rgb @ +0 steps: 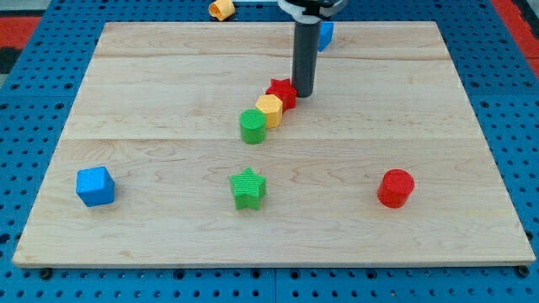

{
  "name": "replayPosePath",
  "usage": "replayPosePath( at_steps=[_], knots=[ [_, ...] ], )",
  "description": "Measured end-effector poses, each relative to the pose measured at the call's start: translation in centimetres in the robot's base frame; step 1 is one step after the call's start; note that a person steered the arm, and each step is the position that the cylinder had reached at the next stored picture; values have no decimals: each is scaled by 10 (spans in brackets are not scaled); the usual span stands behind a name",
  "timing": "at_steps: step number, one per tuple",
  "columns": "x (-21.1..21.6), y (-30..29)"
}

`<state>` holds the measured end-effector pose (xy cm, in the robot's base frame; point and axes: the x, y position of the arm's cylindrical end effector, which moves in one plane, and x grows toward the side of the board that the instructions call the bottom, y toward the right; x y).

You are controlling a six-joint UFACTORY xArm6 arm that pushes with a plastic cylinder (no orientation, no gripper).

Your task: Move the blue triangle left to the green circle

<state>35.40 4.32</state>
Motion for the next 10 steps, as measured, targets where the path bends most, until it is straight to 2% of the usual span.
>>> replayPosePath(
  at_steps=[1, 3, 4, 6, 7, 8, 10],
  knots=[
    [-31, 37],
    [-150, 56],
    [-162, 53],
    [-151, -22],
    [-161, -58],
    [-147, -87],
    [-105, -182]
  ],
)
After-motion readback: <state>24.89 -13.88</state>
